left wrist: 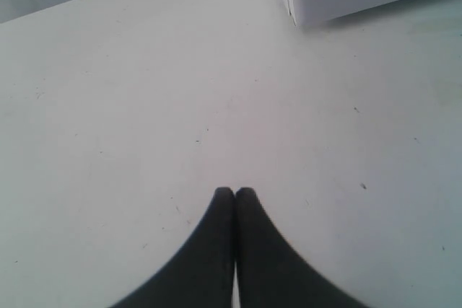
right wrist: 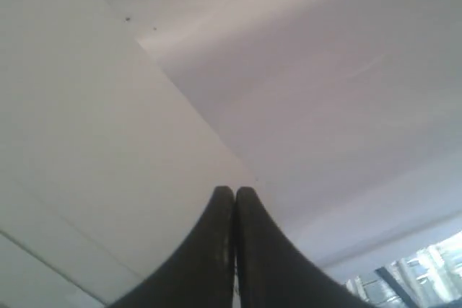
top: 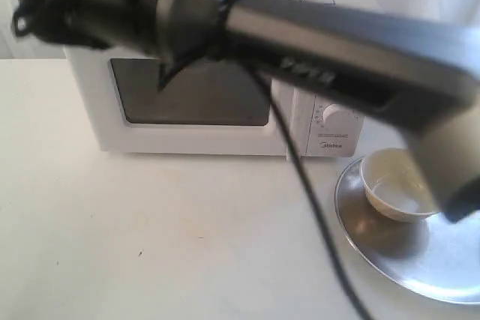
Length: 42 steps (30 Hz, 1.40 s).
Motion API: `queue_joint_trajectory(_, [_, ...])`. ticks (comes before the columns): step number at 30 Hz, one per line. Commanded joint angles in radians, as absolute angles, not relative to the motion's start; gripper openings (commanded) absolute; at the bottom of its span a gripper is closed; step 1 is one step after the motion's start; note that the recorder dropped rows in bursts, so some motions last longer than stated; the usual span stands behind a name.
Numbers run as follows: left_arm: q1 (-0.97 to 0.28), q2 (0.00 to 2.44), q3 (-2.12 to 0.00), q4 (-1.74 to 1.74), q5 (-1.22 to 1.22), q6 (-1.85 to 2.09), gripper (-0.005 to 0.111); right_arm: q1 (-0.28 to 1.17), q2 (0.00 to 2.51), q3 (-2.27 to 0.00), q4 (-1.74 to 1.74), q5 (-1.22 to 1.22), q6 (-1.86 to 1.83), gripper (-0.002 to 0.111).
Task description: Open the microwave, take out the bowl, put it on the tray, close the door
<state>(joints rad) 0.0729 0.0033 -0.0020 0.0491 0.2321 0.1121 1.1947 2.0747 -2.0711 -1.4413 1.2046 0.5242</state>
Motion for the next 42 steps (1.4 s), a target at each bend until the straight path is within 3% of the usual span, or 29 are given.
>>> queue_joint_trajectory(1, [0.069,0.000,0.000,0.045,0.232,0.108,0.000,1.190,1.922,-2.068,-1.260,1.221,0.466,0.000])
queue_joint_trajectory(10, [0.069,0.000,0.000,0.045,0.232,0.108,0.000,1.259,1.635,-1.920,-1.120,1.221,0.304,0.000])
queue_joint_trajectory(25, [0.069,0.000,0.000,0.045,0.232,0.108,0.000,1.268,1.094,-1.207,-0.706,1.221,0.349,0.000])
queue_joint_trajectory(32, [0.069,0.000,0.000,0.045,0.232,0.108,0.000,1.268,0.984,-0.882,-0.464,1.221,0.427,0.000])
queue_joint_trajectory(37, [0.069,0.000,0.000,0.045,0.232,0.108,0.000,1.268,0.980,-0.779,-0.292,1.221,0.427,0.000])
queue_joint_trajectory(40, [0.069,0.000,0.000,0.045,0.232,0.108,0.000,1.268,0.945,-0.753,-0.375,1.221,0.427,0.000])
queue_joint_trajectory(42, [0.069,0.000,0.000,0.045,0.232,0.108,0.000,1.232,0.851,-0.723,-0.409,1.034,0.461,0.000])
